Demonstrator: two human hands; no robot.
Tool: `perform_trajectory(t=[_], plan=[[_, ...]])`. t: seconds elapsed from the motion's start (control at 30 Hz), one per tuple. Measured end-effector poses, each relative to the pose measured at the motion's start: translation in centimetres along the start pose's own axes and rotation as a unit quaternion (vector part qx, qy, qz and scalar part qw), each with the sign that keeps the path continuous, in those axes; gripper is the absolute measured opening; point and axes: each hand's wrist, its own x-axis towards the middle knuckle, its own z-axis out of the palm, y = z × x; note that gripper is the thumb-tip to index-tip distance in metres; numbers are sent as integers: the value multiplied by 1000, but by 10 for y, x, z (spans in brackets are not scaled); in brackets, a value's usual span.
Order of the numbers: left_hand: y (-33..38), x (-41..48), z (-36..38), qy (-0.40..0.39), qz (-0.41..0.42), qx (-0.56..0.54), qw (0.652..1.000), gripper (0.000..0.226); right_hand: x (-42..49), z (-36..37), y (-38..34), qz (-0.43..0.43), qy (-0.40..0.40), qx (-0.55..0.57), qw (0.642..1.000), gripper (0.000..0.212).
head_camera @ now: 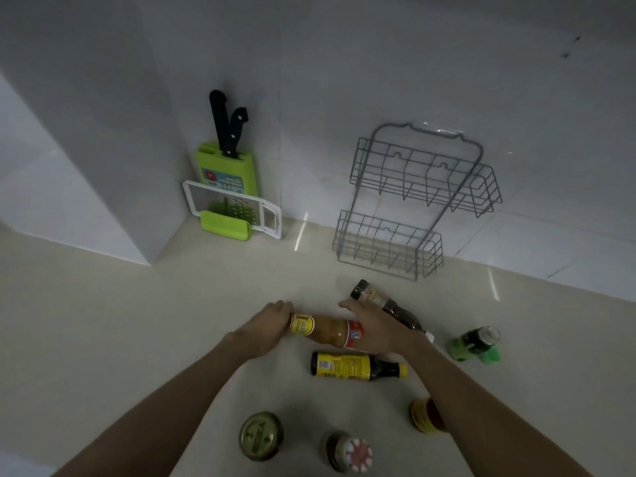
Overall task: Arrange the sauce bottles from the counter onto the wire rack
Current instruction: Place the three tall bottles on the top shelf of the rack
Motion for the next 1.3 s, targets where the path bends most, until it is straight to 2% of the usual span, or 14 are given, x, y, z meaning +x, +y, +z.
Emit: perform_trajectory(t=[0.1, 0.17, 0.23, 0.37, 0.5, 0.6, 0.77, 0.83, 0.9, 1.0, 1.3], plan=[[10, 3, -30, 50, 52, 38, 997, 28, 8, 3, 1, -23, -37, 4, 999, 68], [18, 7, -53, 91, 106, 53, 989, 31, 9, 6, 0, -32, -5, 30, 999, 56], [28, 12, -73, 125, 157, 8, 980, 34, 7, 8, 0, -32, 46, 71, 996, 50], [47, 27, -106, 199, 132, -152, 959, 55, -3, -1, -4, -6, 157, 161, 974, 60], [50, 52, -130, 266, 66, -261, 926, 45, -12, -48, -21, -22, 271, 250, 929, 67], [51, 73, -146, 257, 31, -316, 913, 44, -18, -105, -42, -45, 362, 268, 892, 64], [68, 106, -167, 195, -4, -375, 906, 66, -9, -180, -74, -116, 524, 277, 797, 61], [72, 117, -172, 168, -13, -380, 910, 70, 5, -195, -79, -129, 568, 295, 757, 60], [76, 123, -174, 146, -19, -396, 907, 73, 22, -204, -79, -121, 577, 329, 738, 57], [81, 129, -171, 144, -10, -419, 896, 75, 45, -215, -77, -105, 561, 313, 759, 54], [84, 130, -172, 116, 12, -421, 899, 80, 73, -227, -68, -76, 467, 218, 854, 70]])
